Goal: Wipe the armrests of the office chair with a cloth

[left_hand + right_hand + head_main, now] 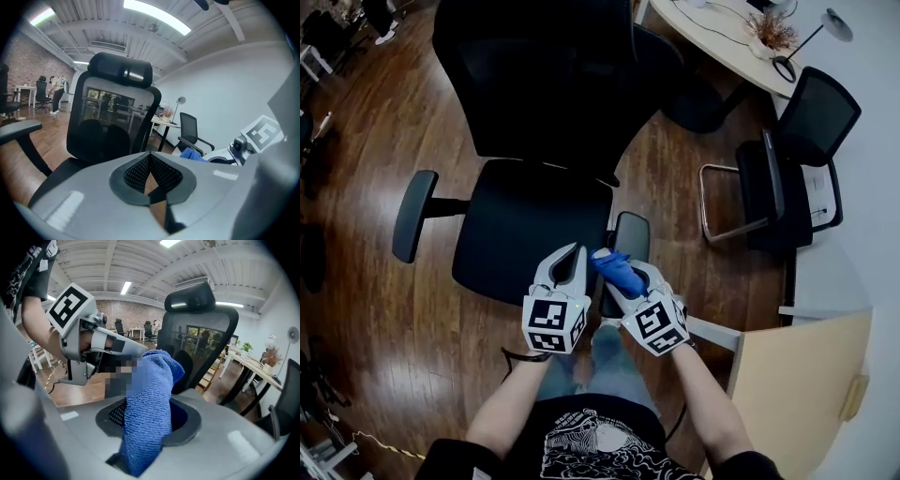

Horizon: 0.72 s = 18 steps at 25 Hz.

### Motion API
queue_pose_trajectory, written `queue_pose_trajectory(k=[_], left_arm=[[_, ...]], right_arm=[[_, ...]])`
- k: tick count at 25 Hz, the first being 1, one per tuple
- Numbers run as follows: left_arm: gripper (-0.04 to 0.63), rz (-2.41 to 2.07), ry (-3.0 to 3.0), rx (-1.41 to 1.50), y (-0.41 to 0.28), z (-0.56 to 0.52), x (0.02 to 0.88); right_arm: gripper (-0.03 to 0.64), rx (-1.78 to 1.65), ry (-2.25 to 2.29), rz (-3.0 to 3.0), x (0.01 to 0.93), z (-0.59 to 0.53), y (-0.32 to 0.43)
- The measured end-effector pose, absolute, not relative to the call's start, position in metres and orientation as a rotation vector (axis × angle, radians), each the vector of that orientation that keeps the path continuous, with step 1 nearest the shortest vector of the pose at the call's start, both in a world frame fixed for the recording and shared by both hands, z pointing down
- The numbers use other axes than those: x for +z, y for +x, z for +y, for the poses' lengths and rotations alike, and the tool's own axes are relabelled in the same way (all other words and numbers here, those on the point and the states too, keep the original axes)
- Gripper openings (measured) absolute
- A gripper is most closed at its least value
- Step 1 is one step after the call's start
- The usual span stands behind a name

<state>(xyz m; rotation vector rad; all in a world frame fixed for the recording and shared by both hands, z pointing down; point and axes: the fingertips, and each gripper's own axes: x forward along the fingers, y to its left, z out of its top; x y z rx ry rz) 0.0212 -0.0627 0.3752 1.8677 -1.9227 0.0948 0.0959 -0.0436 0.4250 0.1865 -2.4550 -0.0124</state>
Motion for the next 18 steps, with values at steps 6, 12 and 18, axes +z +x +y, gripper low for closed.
queue_pose_trajectory(k=[6, 12, 18], left_arm=[[-0.021, -1.866, 1.935, 0.101, 0.020, -0.042, 0.372], [-0.021, -1.820, 1.991, 0.120, 0.032, -0.028, 0.369], [-0.021, -1.781, 2.038, 0.155, 0.036, -0.021, 0.366]], right_arm=[[0.138, 0.027, 0.309, -2.451, 0.424, -0.005, 0.105], [0.138, 0.054, 0.379, -2.475, 0.421, 0.023, 0.109], [0.138, 0.180, 0.789, -2.592, 0.398, 0.027, 0.130]])
